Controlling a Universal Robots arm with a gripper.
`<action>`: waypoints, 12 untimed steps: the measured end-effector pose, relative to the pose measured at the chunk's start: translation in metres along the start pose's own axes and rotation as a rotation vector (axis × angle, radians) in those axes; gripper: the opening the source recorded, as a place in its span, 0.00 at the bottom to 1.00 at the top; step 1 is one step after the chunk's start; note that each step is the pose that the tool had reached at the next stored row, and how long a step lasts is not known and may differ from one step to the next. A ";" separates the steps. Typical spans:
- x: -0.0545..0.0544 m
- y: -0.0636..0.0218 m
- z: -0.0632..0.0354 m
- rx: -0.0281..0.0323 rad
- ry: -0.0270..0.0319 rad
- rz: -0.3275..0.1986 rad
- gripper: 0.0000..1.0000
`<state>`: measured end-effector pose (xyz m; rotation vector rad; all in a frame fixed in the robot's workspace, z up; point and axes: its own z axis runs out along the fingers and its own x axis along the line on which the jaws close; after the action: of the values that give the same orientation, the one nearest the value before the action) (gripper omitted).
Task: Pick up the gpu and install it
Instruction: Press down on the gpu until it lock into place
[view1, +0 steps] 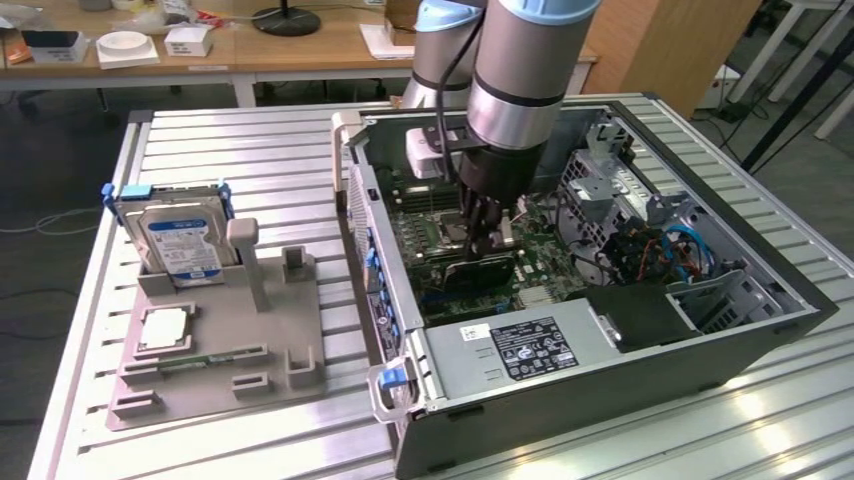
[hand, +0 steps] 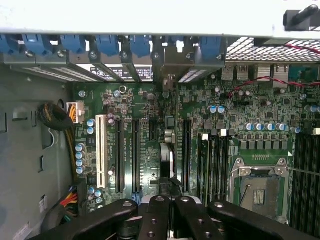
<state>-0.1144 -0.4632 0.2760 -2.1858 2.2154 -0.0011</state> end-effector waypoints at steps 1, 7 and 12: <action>0.000 -0.0006 0.0000 0.0000 0.0000 0.000 0.11; 0.000 -0.0038 0.0002 0.0000 0.0000 0.000 0.11; 0.000 -0.0042 0.0003 0.0000 0.0001 0.000 0.11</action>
<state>-0.1102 -0.4631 0.2759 -2.1858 2.2154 -0.0011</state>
